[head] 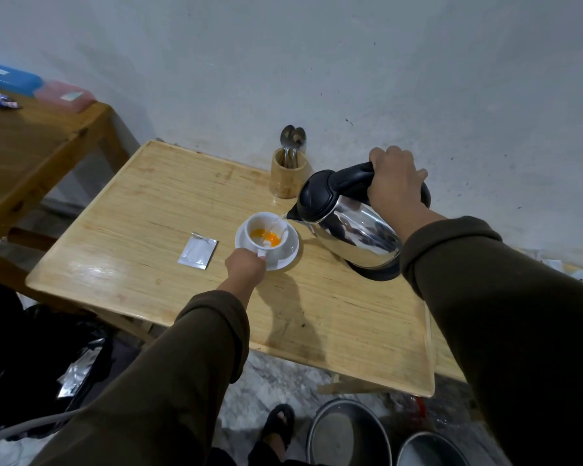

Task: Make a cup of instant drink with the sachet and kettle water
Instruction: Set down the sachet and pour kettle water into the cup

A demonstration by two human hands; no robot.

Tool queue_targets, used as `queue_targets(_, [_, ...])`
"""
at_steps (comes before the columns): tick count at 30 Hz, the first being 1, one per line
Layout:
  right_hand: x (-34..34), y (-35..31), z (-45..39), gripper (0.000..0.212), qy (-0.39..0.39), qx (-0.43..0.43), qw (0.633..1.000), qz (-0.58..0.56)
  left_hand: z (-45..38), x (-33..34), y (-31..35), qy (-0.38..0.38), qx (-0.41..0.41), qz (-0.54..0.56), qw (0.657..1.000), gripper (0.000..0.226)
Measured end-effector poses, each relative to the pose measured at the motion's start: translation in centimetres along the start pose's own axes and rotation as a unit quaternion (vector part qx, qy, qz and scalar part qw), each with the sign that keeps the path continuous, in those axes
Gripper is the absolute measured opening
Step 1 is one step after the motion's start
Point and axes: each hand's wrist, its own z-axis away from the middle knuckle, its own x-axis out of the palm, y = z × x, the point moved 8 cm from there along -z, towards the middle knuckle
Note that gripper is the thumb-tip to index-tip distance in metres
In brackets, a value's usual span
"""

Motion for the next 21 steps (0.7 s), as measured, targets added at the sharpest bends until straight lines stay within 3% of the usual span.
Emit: queue_targets(21, [-0.39,0.11,-0.03,0.033,0.008,-0.002,1.0,0.009,-0.25,0.19,0.13,-0.003,0.008,-0.022,1.0,0.045])
